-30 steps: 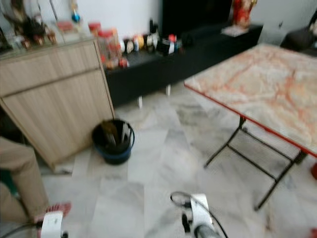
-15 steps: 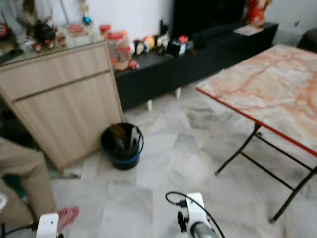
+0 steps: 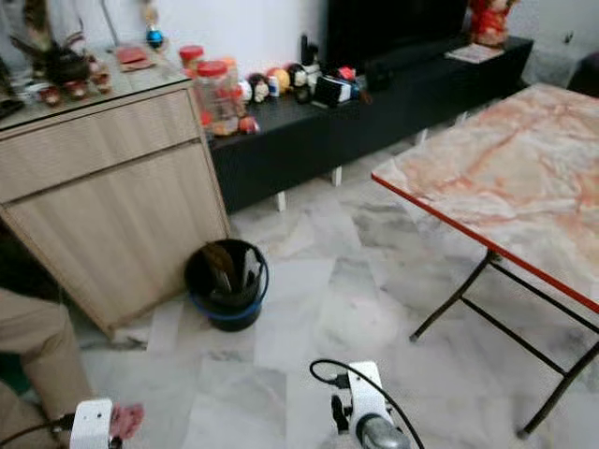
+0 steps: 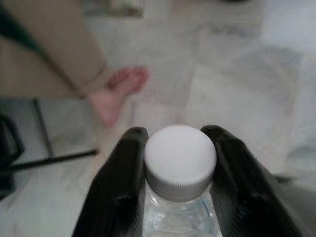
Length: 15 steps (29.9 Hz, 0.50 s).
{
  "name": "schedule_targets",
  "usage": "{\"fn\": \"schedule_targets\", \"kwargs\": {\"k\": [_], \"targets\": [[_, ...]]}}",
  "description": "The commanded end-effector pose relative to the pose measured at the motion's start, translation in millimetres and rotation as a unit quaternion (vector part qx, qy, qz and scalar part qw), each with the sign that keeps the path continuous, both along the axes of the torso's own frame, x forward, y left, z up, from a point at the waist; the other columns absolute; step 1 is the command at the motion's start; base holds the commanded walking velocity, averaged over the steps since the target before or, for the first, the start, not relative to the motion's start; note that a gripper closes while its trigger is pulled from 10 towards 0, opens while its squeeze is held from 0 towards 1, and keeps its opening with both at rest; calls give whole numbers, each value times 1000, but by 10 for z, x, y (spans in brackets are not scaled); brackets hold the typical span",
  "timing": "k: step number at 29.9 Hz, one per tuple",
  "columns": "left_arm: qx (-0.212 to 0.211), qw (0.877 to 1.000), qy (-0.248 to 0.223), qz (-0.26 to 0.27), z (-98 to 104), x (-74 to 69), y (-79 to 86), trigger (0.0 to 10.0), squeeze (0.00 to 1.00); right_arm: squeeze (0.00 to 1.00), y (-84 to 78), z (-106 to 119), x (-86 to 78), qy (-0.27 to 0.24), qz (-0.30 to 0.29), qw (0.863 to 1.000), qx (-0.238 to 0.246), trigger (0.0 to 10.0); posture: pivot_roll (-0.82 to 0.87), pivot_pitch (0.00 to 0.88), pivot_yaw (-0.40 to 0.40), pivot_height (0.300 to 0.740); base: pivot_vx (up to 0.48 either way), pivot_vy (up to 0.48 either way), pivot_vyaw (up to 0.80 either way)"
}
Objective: Picking trash to rubbish bin
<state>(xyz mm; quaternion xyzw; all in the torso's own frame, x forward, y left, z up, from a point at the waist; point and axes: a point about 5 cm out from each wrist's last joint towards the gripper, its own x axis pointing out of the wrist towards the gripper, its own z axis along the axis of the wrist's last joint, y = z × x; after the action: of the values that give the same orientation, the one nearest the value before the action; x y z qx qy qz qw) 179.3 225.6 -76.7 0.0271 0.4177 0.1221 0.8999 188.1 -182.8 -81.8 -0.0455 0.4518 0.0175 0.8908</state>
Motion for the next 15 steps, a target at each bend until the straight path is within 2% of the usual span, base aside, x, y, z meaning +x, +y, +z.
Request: {"fn": "schedule_targets", "kwargs": {"k": [1,3,7,15], "targets": [[16,1000,11,6,-6,-75,123,10000,0,0,103,51,116,-18,13,1000,4,10000,79,0,44,740,311,0,488],[16,1000,12,6,-8,-79,124,10000,0,0,102,50,113,-19,10,1000,6,10000,78,0,46,740,315,0,531],[17,1000,13,4,-7,-84,139,10000,0,0,100,46,106,-20,-7,1000,14,10000,76,0,48,740,316,0,0],[20,1000,13,0,2,-71,150,10000,0,0,129,41,100,-17,1,1000,19,10000,86,0,47,740,378,0,0]]}}
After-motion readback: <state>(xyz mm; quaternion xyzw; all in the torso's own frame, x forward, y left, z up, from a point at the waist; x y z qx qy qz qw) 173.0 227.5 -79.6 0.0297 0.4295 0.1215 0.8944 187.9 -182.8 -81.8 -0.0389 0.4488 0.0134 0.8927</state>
